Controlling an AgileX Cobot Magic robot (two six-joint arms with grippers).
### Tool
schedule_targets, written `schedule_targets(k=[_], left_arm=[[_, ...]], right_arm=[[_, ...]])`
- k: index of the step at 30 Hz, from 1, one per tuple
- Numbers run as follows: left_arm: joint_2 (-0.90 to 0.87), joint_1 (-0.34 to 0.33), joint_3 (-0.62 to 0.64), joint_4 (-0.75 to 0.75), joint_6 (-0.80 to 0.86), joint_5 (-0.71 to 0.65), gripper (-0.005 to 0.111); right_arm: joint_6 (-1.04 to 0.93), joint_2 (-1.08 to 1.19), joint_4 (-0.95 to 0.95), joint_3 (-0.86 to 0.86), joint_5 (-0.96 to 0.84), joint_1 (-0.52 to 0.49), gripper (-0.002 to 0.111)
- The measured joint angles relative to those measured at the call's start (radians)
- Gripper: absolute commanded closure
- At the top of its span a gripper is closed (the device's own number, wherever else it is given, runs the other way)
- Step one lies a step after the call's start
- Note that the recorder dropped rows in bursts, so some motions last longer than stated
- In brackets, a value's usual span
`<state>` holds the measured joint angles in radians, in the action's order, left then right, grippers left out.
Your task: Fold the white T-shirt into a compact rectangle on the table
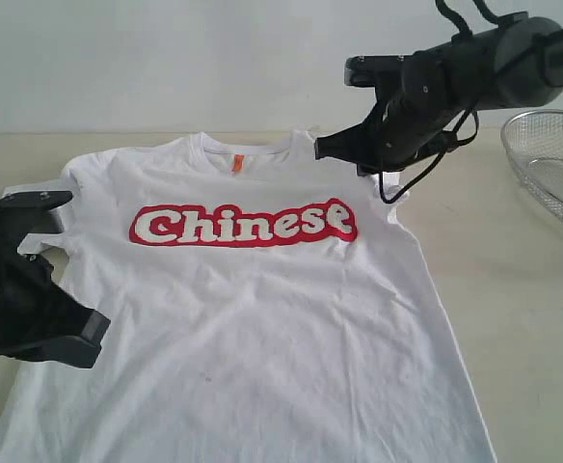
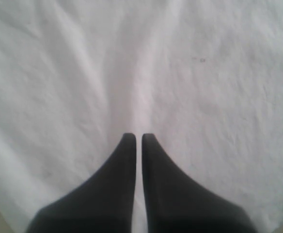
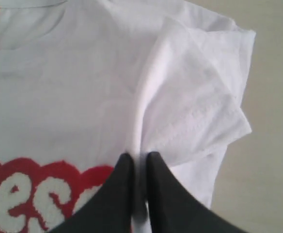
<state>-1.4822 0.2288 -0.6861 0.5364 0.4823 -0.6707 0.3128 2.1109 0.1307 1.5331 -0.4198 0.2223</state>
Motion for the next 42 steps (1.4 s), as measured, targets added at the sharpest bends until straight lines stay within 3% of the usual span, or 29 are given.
schedule_targets(k=[5, 11, 13, 19, 23, 28, 42], left_arm=[[0.0, 0.0, 0.0, 0.0, 0.0, -0.002, 0.102], [0.0, 0.0, 0.0, 0.0, 0.0, -0.002, 0.102], [0.0, 0.0, 0.0, 0.0, 0.0, -0.002, 0.102], [0.0, 0.0, 0.0, 0.0, 0.0, -0.008, 0.102], [0.0, 0.0, 0.0, 0.0, 0.0, -0.019, 0.102], [0.0, 0.0, 0.0, 0.0, 0.0, -0.019, 0.102], [0.0, 0.0, 0.0, 0.0, 0.0, -0.017, 0.102]], right_arm=[[-0.015, 0.0, -0.008, 0.0, 0.007, 0.018, 0.056], [-0.046, 0.0, -0.01, 0.0, -0.028, 0.018, 0.052], [-0.048, 0.0, -0.01, 0.0, -0.045, 0.018, 0.056], [-0.044, 0.0, -0.01, 0.003, -0.051, 0.011, 0.091], [-0.012, 0.0, -0.009, 0.01, -0.033, -0.03, 0.107], [0.0, 0.006, -0.009, 0.014, -0.017, -0.08, 0.109], [0.005, 0.092, -0.016, 0.02, 0.014, -0.083, 0.109]])
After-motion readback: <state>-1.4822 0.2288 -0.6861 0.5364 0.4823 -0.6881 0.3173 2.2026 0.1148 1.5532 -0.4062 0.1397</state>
